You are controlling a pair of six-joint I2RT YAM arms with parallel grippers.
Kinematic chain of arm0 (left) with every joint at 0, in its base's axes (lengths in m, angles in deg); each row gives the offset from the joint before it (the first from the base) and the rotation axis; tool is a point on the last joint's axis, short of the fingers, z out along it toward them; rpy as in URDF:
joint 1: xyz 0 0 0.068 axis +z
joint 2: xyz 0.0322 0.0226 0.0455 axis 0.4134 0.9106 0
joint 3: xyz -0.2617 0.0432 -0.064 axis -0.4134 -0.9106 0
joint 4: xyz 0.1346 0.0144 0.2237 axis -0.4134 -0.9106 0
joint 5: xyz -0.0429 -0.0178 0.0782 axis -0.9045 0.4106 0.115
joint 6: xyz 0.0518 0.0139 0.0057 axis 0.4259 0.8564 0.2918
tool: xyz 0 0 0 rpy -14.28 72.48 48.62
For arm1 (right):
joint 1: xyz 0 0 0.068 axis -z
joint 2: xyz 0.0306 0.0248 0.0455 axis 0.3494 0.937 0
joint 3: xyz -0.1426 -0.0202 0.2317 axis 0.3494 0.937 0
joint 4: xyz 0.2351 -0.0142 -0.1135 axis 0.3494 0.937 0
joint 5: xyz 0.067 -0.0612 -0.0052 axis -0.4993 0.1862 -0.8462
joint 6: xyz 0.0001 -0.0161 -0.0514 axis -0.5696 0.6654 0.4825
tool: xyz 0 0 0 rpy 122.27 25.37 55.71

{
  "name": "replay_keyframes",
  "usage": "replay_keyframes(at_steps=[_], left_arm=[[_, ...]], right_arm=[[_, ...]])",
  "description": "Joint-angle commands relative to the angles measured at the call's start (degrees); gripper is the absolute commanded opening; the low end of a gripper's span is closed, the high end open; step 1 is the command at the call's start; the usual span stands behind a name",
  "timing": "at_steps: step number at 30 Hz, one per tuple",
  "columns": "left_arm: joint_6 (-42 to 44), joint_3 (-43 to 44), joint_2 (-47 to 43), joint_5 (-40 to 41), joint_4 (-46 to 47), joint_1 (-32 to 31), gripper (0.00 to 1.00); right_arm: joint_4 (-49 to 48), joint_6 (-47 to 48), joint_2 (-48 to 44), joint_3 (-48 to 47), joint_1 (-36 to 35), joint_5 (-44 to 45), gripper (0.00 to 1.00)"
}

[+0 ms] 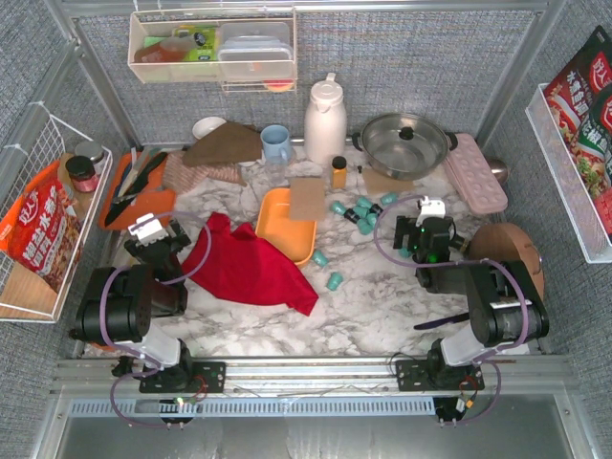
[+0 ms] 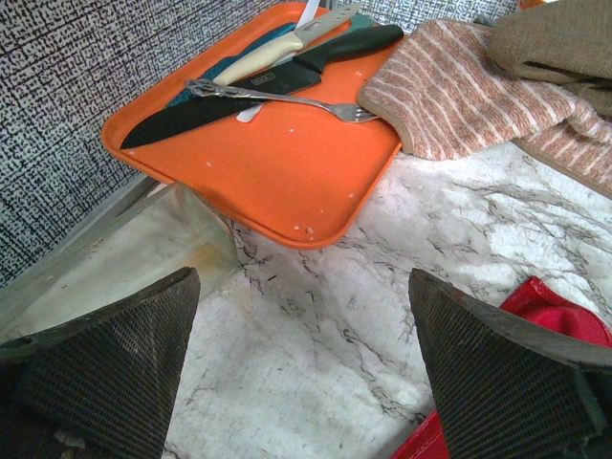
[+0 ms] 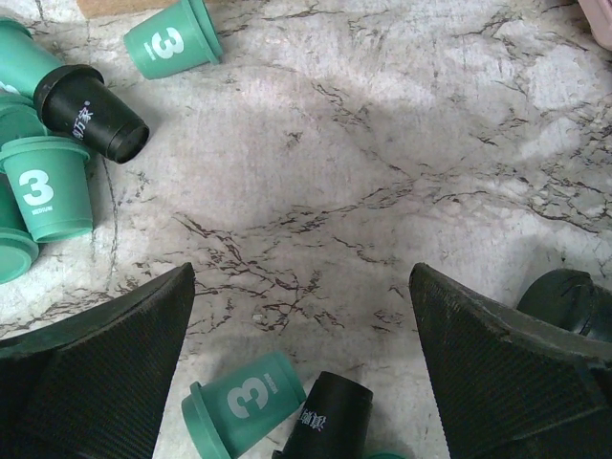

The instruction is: Mix the coffee capsules in the storage basket

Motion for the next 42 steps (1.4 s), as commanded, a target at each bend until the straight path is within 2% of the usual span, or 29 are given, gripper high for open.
replay_keyframes(at_steps=[1, 5, 9, 13, 17, 20, 22, 29, 34, 38, 42], left_arm=[[-0.1, 0.04, -0.22, -0.4, 0.62, 0.01, 0.99], [-0.1, -0.02, -0.22, -0.4, 0.72, 0.01, 0.99], [0.49, -0.28, -0.43, -0.33, 1.52, -0.06, 0.99], [2.47, -0.38, -3.49, -2.19, -1.24, -1.07, 0.99], [4.07, -0.22, -9.62, -1.78, -5.07, -2.19, 0.99], [4.17, 0.96, -16.11, -3.26, -12.44, -2.6, 0.99], [0.73, 2.16, -21.37, -3.2, -17.4, -2.7, 0.99], [-6.92, 13.92, -35.92, -5.01, -45.01, -2.72, 0.99], [-9.31, 26.51, -38.12, -3.76, -65.46, -2.67, 0.99], [-11.17, 32.01, -37.13, -0.06, -75.16, -2.71, 0.99], [-11.45, 37.0, -36.04, -1.69, -83.23, -2.69, 0.99]], right_arm=[[-0.47, -0.61, -0.18, -0.07, 0.02, -0.47, 0.99], [3.2, -0.97, -1.74, -1.97, -0.02, 0.89, 0.99], [17.63, -2.5, -4.42, -8.58, -0.99, 6.36, 0.99], [22.34, -3.98, -7.99, -9.85, -1.82, 11.72, 0.99], [23.1, -5.68, -14.48, -7.84, -2.06, 14.03, 0.99], [23.95, -6.37, -17.49, -7.33, -2.59, 14.78, 0.99], [23.93, -6.37, -18.41, -7.15, -3.26, 14.9, 0.99], [24.54, -4.13, -20.48, -7.31, -7.31, 16.69, 0.99], [25.22, -2.53, -22.94, -7.53, -10.1, 16.27, 0.99], [28.15, -1.4, -24.69, -9.29, -12.0, 15.3, 0.99], [32.37, -1.14, -27.52, -11.36, -13.16, 12.98, 0.99]])
